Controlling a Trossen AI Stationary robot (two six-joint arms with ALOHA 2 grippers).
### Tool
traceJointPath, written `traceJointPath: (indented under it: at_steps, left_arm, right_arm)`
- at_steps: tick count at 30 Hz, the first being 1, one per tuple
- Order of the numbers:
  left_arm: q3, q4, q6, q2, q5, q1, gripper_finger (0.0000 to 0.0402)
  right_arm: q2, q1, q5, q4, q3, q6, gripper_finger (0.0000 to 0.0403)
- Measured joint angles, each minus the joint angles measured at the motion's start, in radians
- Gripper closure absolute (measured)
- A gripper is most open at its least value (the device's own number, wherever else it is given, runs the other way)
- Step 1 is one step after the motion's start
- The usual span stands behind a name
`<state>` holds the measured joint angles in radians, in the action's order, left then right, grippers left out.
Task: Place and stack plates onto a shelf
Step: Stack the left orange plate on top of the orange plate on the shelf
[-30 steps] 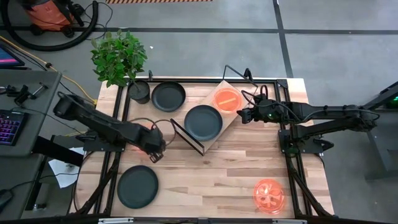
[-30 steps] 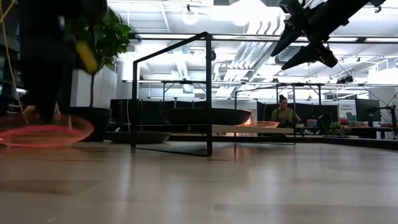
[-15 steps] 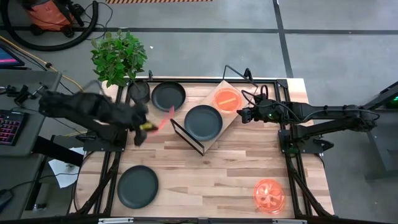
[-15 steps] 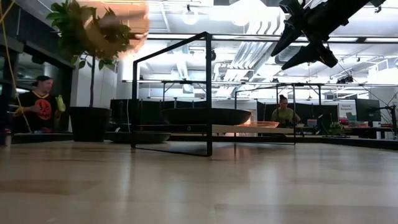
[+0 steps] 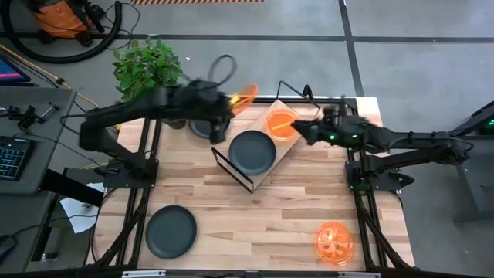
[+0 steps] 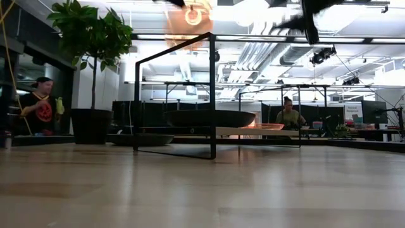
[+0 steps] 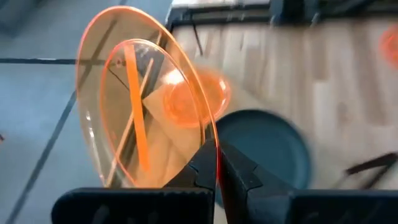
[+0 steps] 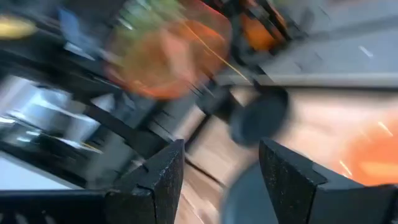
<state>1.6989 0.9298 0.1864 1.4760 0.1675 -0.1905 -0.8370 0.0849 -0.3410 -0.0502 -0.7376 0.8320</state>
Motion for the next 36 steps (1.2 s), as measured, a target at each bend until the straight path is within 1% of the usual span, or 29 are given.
traceJointPath:
  at_steps: [4,6,11,18,22,29,36]
  left_arm:
    - [0.000,-0.033,0.112,0.133,-0.008,-0.050,0.0401]
    - [0.000,-0.080,0.151,0.200,-0.008,-0.061,0.0401]
    - [0.000,-0.246,0.262,0.356,-0.009,-0.043,0.0401]
    - [0.000,-0.491,0.366,0.531,-0.005,0.008,0.0401]
    - [0.000,-0.560,0.400,0.587,0.006,0.030,0.0401]
    - [0.000,-0.592,0.434,0.639,0.120,0.040,0.0401]
    - [-0.001,-0.623,0.386,0.656,0.122,0.030,0.0401]
  right_arm:
    - [0.073,0.000,0.000,0.141,0.000,-0.106,0.0214]
    - [0.107,0.000,0.000,0.184,0.000,-0.152,0.0214]
    - [0.157,0.000,-0.001,0.196,0.000,-0.212,0.0214]
    - [0.145,0.000,-0.001,0.190,0.000,-0.231,0.0214]
    - [0.131,0.000,0.000,0.189,0.000,-0.231,0.0214]
    - [0.109,0.000,0.000,0.188,0.000,-0.231,0.0214]
    - [0.098,0.000,0.000,0.189,0.000,-0.228,0.0214]
